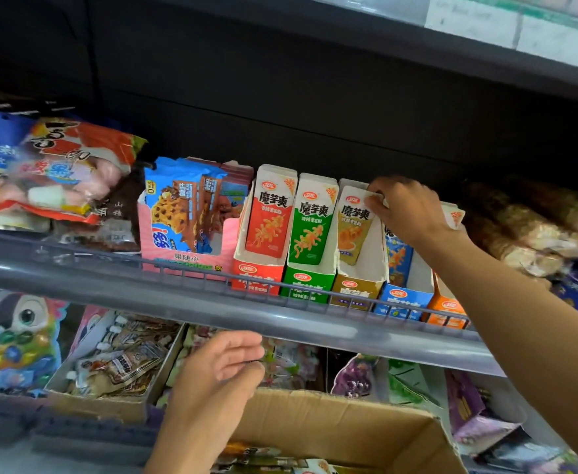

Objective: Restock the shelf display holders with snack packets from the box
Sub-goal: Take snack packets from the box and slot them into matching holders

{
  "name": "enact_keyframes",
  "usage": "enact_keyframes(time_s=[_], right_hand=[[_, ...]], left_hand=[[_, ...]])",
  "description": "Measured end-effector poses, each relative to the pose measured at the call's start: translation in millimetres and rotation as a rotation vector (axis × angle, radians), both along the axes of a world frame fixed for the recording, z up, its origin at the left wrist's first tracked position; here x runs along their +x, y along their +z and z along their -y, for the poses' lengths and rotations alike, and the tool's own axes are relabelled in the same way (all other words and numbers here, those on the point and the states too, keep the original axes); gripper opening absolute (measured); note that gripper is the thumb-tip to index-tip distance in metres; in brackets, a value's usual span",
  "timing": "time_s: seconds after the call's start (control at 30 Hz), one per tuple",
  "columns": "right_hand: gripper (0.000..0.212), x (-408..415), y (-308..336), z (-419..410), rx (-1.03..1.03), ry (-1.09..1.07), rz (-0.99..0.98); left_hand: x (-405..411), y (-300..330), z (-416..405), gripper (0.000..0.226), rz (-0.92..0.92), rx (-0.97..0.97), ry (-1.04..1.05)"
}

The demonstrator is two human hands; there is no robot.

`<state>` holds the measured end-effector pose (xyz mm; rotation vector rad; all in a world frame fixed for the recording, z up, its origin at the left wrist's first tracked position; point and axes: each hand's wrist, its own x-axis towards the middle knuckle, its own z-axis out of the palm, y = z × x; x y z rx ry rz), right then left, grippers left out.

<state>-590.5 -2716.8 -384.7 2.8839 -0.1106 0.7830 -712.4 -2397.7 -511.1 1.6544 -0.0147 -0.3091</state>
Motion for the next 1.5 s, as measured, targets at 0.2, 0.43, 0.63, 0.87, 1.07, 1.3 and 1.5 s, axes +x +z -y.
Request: enact_keyframes(time_s=[0.2,0.43,0.63,0.87,1.07,1.3,1.5], right_hand=[[0.031,6,0,1,-0.082,-0.024,0.072],[0.034,-5,-6,0,-0.152,-0.028,0.109],[0.031,-11,-11,0,-0.08,-0.06,0.067],[0.034,-14,-15,0,-0.076,-0.052,0.041],[0.025,-67,-34,-26,-0.003,0.283,0.173],[0.026,-185,-154,-99,-0.012,0.627,-0.542],[0.041,-188,-238,-133,-0.164,0.391,-0.83]], left_hand=[[0,3,2,0.032,-0.014,0.026,-0.018],[-10,5,5,0.029,0.011,0.133,-0.061],[-18,1,7,0.026,0.037,0.178,-0.09],[-14,-7,2,0.026,0.077,0.203,-0.098],[-16,-17,-2,0.02,0.224,0.413,-0.2],[-30,-36,-15,0.031,0.444,0.794,-0.422],[-29,-43,-24,0.029,0.464,0.768,-0.355]])
